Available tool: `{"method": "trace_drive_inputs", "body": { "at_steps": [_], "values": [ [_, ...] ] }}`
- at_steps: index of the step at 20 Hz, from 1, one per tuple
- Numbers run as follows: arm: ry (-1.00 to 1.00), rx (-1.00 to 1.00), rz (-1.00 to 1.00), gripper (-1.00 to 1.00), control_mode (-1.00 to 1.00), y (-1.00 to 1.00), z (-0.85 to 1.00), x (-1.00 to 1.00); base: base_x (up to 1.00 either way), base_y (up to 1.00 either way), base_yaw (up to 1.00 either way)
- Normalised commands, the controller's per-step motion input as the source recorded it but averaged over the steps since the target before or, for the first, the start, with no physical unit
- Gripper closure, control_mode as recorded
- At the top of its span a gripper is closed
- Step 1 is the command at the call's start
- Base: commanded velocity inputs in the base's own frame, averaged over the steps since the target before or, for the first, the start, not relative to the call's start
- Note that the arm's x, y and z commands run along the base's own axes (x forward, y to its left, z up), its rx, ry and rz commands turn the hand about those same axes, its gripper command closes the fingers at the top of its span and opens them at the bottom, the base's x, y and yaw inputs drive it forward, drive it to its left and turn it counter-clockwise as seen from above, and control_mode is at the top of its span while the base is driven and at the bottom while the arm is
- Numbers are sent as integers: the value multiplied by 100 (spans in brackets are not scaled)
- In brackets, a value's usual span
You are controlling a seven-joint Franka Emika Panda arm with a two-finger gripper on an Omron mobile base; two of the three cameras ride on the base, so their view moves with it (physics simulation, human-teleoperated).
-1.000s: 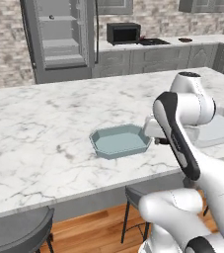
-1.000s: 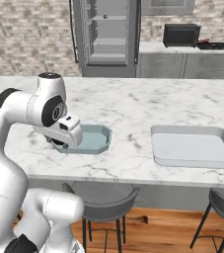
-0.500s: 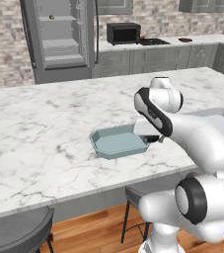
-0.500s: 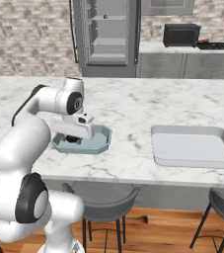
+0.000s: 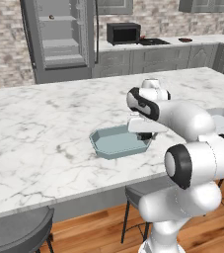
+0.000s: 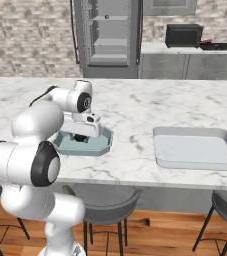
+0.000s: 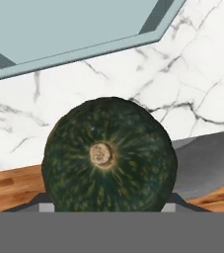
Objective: Place the cold items (mushroom and squash) from the fridge in one tupperware on the dining counter. Place the warm items (kebab skewer and hot dog) in the stove area in another tupperware.
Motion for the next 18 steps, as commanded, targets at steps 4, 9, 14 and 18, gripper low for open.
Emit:
{"method": "trace_drive_inputs", "body": {
  "at_steps": [4,9,14,18],
  "values": [
    [0,-2,0,100,-100,5,-40,55,0,0,0],
    [0,-3,0,100,-100,9,-37,55,0,0,0],
    [0,-2,0,100,-100,3,-33,54,0,0,0],
    [0,0,0,100,-100,0,-31,48,0,0,0]
  ]
}}
